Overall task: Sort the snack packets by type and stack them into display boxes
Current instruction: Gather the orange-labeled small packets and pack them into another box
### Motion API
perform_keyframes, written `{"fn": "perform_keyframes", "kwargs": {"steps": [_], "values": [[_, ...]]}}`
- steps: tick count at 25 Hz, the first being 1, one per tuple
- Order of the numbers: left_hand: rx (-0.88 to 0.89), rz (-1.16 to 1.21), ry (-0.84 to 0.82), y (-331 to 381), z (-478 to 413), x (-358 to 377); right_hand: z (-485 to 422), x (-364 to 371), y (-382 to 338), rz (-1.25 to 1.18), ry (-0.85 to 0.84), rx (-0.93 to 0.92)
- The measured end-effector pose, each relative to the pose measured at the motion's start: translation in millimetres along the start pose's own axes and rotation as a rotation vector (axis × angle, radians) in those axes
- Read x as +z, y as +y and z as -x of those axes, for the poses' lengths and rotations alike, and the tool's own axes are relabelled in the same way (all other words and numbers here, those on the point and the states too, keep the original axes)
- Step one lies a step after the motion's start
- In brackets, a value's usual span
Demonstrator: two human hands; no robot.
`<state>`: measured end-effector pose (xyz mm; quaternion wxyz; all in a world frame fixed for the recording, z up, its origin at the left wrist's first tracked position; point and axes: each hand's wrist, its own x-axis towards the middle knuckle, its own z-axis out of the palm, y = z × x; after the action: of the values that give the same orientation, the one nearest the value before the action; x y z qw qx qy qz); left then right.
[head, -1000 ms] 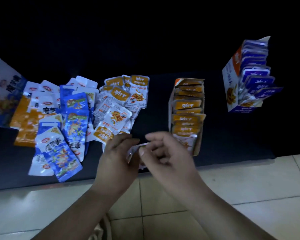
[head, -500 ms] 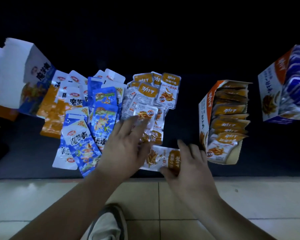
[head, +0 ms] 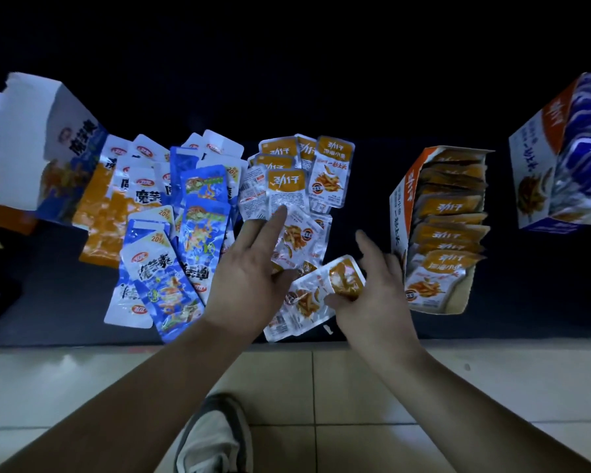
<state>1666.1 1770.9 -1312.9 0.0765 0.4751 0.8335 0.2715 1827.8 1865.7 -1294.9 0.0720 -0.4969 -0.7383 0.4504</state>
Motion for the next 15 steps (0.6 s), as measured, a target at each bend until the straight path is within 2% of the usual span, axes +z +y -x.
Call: {"fn": "perform_keyframes", "kwargs": {"steps": [2,5,7,9,12,15], "values": [[-0.220,0.208,0.013,10.3,-2.1,-10.6,-0.4,-6.6,-8.1,-0.261,0.023,0.141],[-0.565,0.556,0.100,17.5,-8.0,-35.1,-0.8,-14.7,-16.1,-0.402,0.072,0.125],[-0.594,0.678,0.054,18.4,-3.3,-51.5,-1.6,-19.0,-23.7,-0.424,0.074,0.093],[-0.565,0.793,-0.122,25.3,4.1,-65.5,-3.7,-24.9,-27.0,-0.462,0.052,0.061],[-0.479,0.745,-0.377,26.8,15.7,-75.2,-6.1,-33.1,-25.9,-0.511,0.043,0.020],[-0.515,0.878,-0.362,17.9,14.1,-80.9,-5.4,-39.2,-24.8,-0.497,0.083,-0.016]]}}
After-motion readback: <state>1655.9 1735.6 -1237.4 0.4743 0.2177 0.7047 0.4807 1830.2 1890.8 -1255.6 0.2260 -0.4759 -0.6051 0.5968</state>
